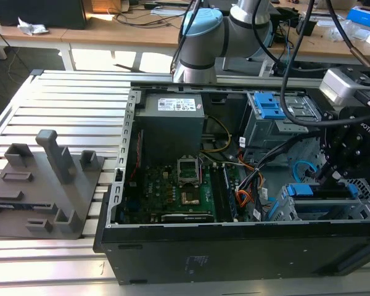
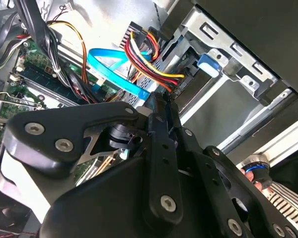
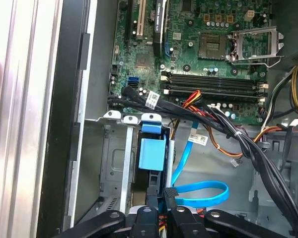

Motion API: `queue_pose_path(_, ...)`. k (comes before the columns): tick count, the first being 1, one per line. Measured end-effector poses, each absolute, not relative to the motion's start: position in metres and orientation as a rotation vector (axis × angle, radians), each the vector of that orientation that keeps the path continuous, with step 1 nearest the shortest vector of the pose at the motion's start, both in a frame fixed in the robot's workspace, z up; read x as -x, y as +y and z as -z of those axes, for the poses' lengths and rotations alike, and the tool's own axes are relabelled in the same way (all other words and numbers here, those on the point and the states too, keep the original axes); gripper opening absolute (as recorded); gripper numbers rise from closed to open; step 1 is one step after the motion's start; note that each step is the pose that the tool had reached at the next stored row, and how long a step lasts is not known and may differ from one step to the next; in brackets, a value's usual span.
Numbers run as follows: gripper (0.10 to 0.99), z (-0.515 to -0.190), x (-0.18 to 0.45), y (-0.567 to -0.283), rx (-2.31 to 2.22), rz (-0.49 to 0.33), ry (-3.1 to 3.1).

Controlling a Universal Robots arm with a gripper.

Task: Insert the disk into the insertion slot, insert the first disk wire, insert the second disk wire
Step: 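Insert the second disk wire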

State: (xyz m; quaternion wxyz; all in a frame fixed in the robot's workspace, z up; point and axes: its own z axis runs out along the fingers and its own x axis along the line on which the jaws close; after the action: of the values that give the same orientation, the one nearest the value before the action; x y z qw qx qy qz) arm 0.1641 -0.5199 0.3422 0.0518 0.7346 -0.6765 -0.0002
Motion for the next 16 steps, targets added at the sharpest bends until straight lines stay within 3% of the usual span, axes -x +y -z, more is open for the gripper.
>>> queue_pose_path(13, 0.165, -0.3364, -0.1641, -0.5288, -2.238, 0.014, -2.069)
queue_pose_path(14, 0.176, -0.336, -0.1642, -0.5287, -2.238, 0.015, -2.069)
queue_pose_path(16, 0.302, -0.3359, -0.1642, -0.5287, -2.238, 0.014, -2.069)
